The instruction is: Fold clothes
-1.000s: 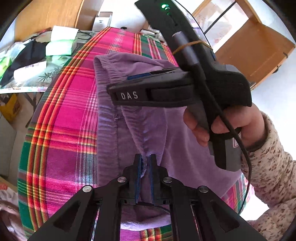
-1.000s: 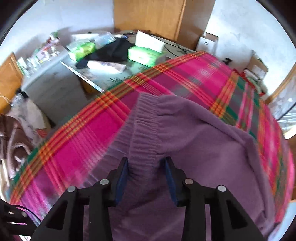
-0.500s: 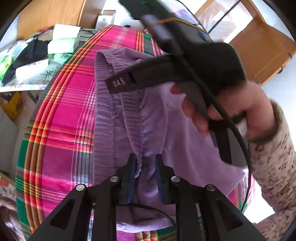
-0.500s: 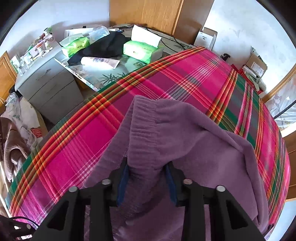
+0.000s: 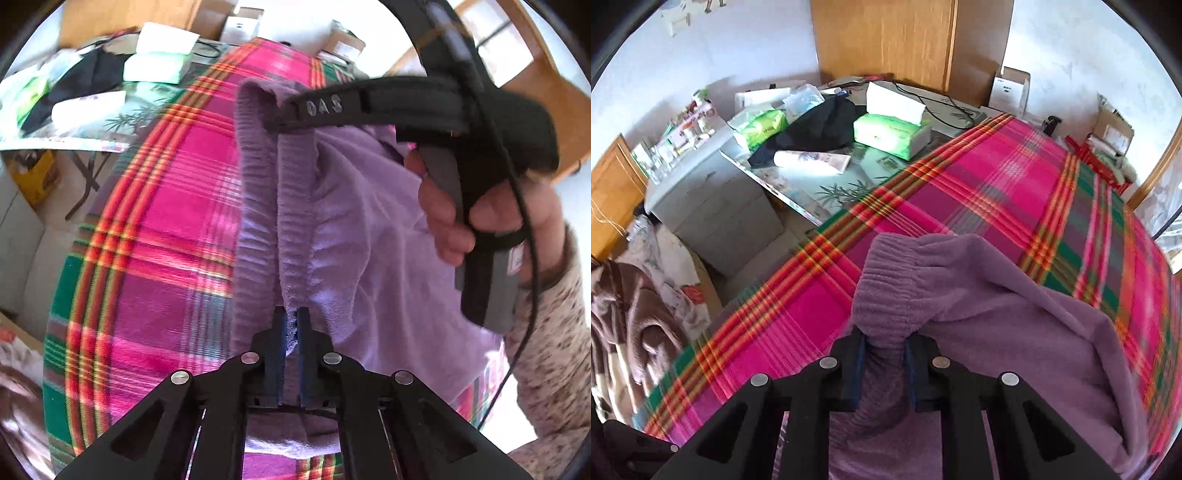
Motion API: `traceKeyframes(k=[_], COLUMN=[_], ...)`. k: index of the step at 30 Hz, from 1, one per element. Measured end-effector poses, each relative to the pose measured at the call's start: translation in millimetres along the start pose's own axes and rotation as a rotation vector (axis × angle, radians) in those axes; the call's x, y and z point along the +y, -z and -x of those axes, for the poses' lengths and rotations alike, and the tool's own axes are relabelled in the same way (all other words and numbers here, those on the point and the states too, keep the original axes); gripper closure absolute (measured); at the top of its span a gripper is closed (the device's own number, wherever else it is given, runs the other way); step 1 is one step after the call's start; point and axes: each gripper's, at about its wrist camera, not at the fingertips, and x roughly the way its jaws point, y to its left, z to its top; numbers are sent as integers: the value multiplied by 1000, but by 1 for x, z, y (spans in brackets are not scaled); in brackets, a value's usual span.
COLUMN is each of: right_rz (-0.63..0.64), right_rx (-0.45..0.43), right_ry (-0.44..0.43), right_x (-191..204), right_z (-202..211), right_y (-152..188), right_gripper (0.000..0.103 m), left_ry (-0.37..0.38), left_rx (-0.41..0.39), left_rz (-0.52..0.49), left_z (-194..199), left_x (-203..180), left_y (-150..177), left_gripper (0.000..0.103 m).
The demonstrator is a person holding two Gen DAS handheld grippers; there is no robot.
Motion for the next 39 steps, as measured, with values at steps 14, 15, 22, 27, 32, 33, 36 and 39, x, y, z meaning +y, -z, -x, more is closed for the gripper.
traceKeyframes(k=[14, 15, 22, 27, 32, 33, 36, 39], right_rz=[-38, -42, -82, -105, -157, -169, -207, -245], right_rx=[-6, -4, -32, -80, -147, -161, -207, -230], right_ry=[4, -3, -47, -55, -46, -43, 17, 120], right_x=[-1, -2, -13, -27, -59, -68, -98, -132], right_z=[-24, -24, 2, 40, 90, 101, 134, 159], right_y=[-5, -4, 17, 45, 92, 103, 143, 186], right_gripper=[74, 69, 68, 68, 68, 68, 68, 68], left_ry=[4, 0, -29, -65, -74, -74, -41, -1], left_rx=[-18, -18, -19, -48, -101, -111, -103, -89], left_rz=[75, 76, 84, 130, 95, 85, 34, -22], left_z=[12, 14, 23, 47, 70, 75, 71, 63], left_x=[32, 30, 18, 13, -2, -8, -35, -65], left_y=[10, 11, 18, 37, 48, 50, 57, 63], left_gripper=[96, 95, 88, 81, 70, 70, 70, 67])
